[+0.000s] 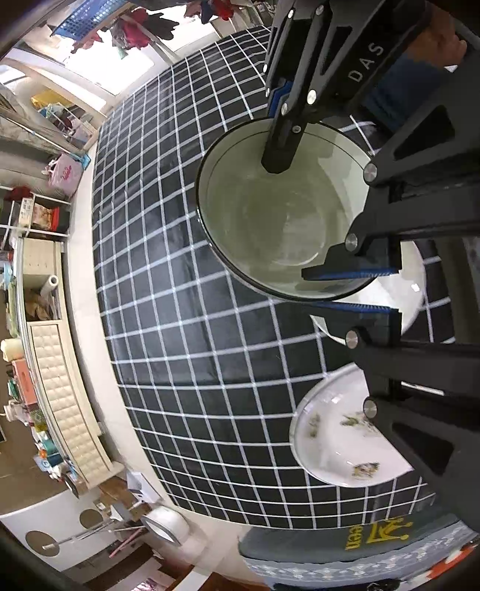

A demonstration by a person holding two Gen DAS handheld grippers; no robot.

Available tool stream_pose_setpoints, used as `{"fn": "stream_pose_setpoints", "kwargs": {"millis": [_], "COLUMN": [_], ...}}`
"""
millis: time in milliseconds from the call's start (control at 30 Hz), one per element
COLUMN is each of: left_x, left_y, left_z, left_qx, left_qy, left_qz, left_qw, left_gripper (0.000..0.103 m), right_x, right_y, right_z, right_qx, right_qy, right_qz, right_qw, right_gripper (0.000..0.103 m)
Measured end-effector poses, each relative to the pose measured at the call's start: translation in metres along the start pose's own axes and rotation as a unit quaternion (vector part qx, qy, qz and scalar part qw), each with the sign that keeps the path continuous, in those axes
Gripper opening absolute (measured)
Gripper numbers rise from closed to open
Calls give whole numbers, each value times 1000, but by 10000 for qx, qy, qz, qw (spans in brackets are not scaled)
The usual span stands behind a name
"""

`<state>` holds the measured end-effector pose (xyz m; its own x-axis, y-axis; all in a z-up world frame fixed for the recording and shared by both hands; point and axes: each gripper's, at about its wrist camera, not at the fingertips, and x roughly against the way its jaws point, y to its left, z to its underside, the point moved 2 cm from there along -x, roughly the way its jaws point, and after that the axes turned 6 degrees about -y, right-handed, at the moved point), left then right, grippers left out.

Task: Organize plates and bowls
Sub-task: 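Lower the floral-rimmed bowl into the nested bowls with both grippers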

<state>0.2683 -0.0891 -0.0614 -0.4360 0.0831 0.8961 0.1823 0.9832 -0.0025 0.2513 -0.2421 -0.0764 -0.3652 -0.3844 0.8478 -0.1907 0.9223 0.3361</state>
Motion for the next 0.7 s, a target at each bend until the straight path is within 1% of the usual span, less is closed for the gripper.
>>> {"fn": "stream_pose_setpoints", "kwargs": {"millis": [133,267,467,567,700], "left_x": [4,4,-13,-19,-27], "left_y": [15,23,26,28,33], "left_z": [19,34,50,59,63], "left_qx": [92,71,62,2,114], "left_qy": [17,78,247,303,357], "left_qz": [-5,-30,49,75,122], "left_qw": [10000,9999,9997,9995,9992], "left_gripper": [9,9,9,9,9], "right_x": [-11,-22,-32,-35,-37], "right_y": [11,20,20,21,26], "right_z": [13,26,38,43,43], "right_qx": [-12,18,-88,-127,-74], "right_qy": [199,351,560,602,607], "right_qz": [-59,29,83,75,173], "right_qw": [9998,9994,9984,9981,9980], "right_gripper": [16,16,16,16,16]}}
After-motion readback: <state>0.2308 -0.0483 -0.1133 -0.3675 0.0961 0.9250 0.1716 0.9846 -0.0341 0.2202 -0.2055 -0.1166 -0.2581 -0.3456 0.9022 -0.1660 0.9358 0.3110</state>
